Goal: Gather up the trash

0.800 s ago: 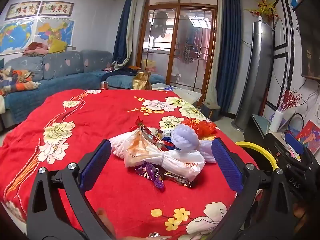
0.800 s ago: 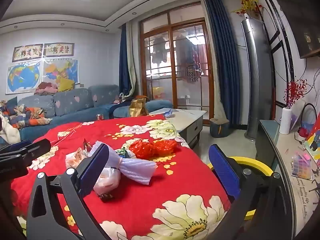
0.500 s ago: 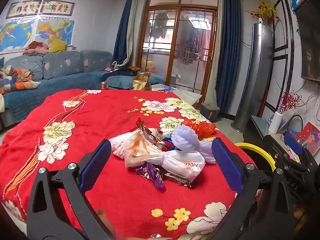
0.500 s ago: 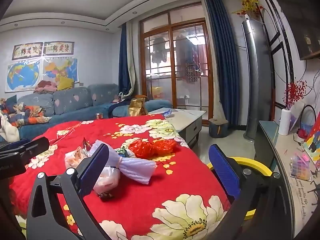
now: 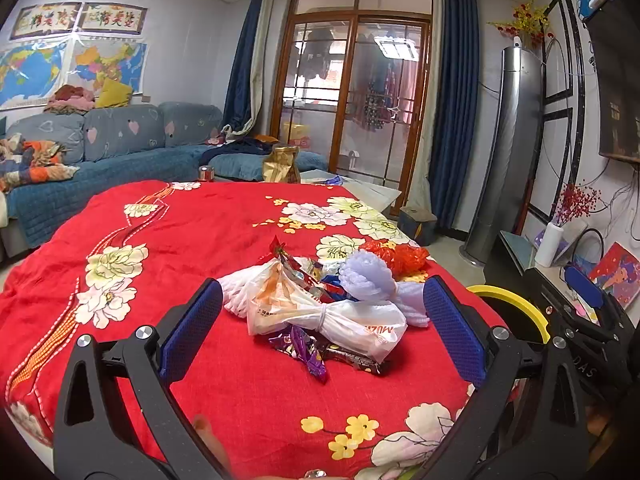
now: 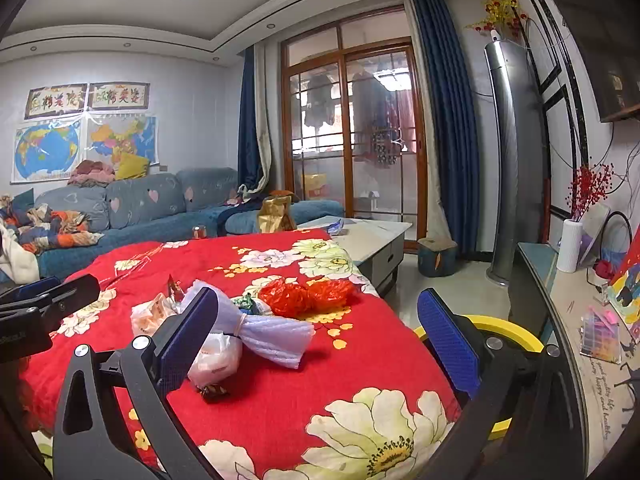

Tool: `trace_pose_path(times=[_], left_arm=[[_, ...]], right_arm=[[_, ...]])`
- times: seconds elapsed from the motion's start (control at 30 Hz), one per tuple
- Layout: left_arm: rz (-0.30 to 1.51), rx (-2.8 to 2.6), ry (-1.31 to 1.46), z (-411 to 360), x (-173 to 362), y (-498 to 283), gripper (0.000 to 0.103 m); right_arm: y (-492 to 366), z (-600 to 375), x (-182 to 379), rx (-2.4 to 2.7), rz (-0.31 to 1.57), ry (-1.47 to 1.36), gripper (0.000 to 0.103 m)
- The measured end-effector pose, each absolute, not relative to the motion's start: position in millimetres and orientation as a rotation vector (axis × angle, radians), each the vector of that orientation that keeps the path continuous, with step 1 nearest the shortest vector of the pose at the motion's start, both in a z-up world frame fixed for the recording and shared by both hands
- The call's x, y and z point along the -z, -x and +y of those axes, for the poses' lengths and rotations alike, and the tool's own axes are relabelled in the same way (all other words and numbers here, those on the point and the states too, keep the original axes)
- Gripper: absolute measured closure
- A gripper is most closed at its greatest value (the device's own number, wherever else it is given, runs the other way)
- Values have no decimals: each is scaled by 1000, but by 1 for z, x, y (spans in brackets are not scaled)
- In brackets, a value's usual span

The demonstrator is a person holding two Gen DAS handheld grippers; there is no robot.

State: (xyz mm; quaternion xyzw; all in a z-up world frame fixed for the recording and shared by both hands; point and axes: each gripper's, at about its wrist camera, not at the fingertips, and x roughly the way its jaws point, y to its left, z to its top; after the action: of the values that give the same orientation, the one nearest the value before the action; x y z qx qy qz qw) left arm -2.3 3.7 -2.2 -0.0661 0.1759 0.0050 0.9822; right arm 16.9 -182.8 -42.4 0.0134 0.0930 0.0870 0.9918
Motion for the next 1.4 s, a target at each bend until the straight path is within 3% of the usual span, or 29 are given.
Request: trace_pose_path(times=[1.4], left_arm=[[362, -17, 150, 11, 2, 3, 11]], right_arm=[[-23, -180, 51, -194, 219, -14, 6]])
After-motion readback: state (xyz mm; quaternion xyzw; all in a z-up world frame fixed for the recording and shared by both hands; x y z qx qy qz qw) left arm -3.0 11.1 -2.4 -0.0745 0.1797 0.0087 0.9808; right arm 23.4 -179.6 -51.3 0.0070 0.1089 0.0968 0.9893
